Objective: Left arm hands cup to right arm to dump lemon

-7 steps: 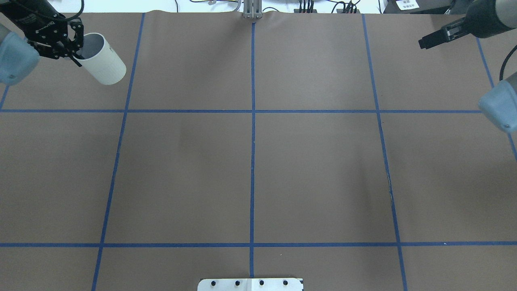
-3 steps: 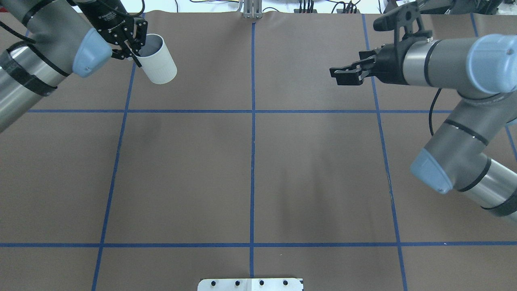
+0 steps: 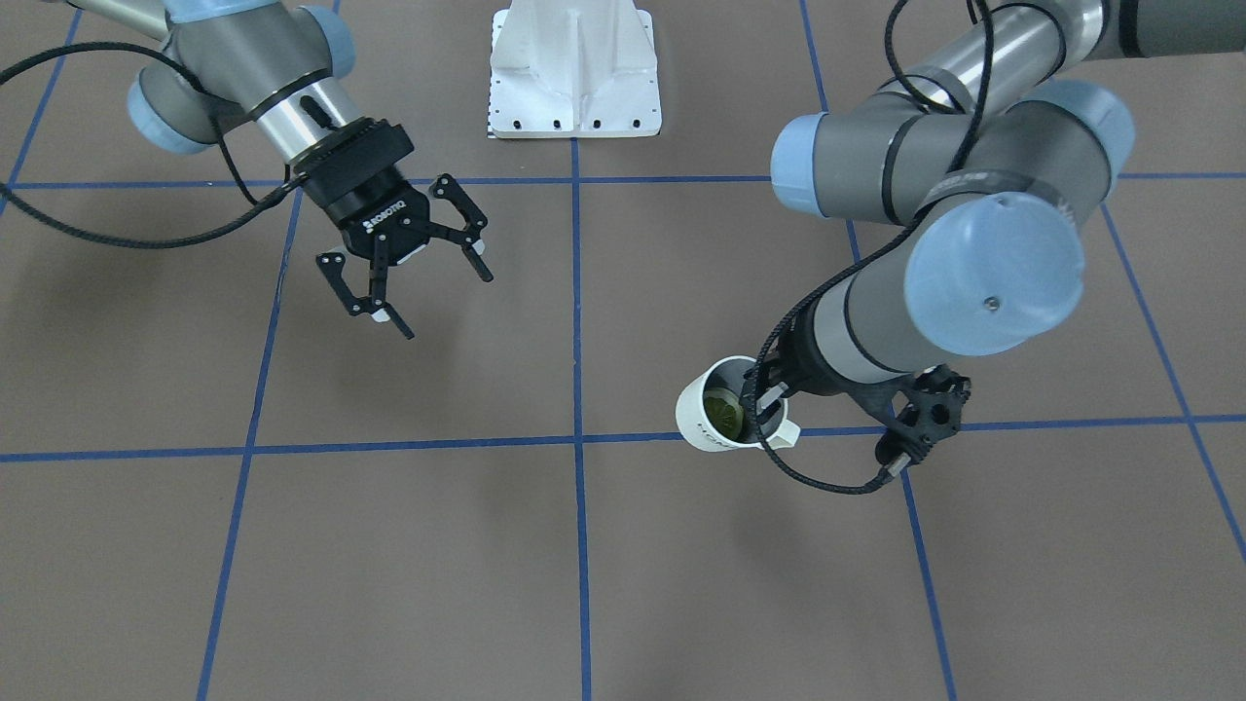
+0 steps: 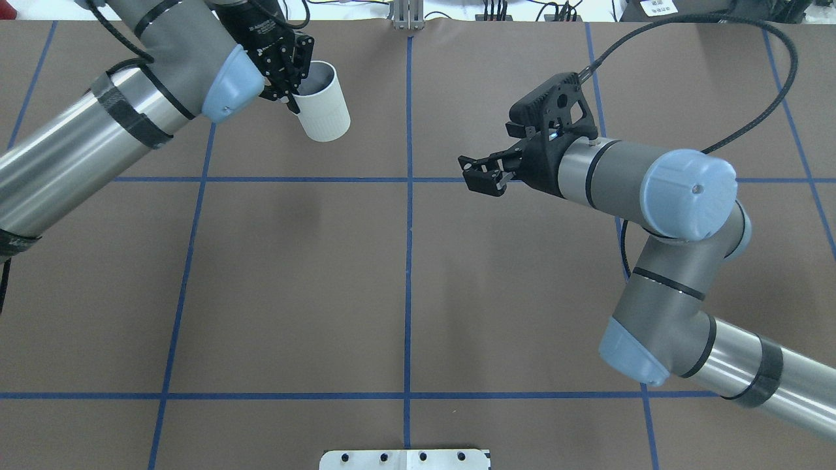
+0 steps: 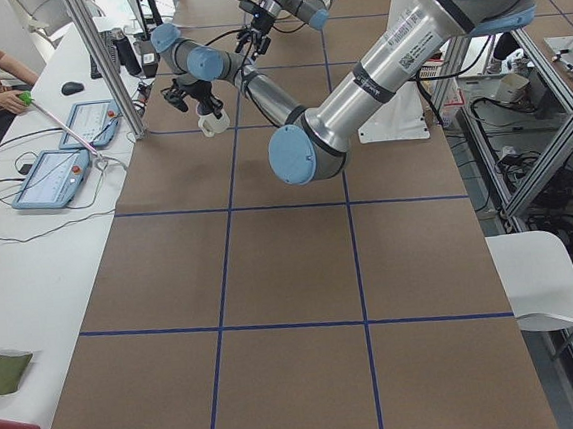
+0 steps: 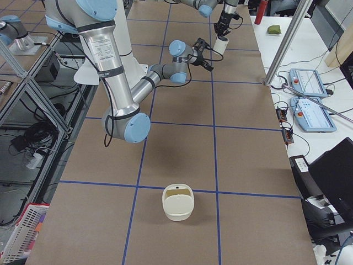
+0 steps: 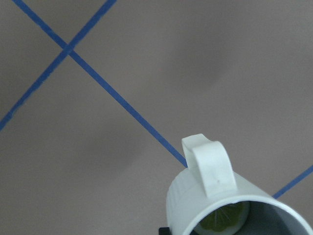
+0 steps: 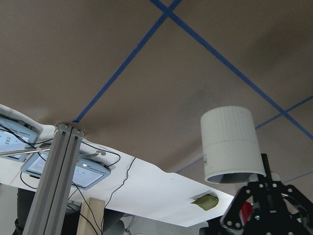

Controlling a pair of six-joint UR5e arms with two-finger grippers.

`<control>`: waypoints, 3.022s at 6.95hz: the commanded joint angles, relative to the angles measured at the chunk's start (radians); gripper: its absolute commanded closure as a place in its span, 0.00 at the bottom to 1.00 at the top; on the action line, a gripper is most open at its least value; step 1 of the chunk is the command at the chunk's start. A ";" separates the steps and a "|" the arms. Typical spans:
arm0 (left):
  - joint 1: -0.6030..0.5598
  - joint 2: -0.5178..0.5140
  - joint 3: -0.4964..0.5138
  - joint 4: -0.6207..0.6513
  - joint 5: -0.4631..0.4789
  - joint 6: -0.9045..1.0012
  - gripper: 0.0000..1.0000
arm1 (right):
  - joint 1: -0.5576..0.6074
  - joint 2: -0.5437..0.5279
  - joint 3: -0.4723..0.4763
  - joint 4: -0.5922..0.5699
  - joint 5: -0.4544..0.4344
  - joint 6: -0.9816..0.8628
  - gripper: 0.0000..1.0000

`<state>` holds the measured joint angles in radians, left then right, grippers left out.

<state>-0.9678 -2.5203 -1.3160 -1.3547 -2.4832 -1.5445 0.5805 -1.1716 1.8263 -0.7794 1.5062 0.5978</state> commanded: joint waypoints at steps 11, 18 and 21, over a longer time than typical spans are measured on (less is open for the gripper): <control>0.127 -0.074 0.061 -0.214 -0.174 -0.068 1.00 | -0.103 0.066 -0.065 0.011 -0.155 -0.013 0.01; 0.158 -0.087 0.055 -0.280 -0.174 -0.143 1.00 | -0.103 0.067 -0.068 0.012 -0.155 -0.012 0.01; 0.162 -0.087 0.055 -0.300 -0.175 -0.160 1.00 | -0.103 0.067 -0.071 0.012 -0.155 -0.013 0.01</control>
<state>-0.8064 -2.6077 -1.2609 -1.6519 -2.6582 -1.7011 0.4771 -1.1045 1.7571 -0.7670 1.3514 0.5850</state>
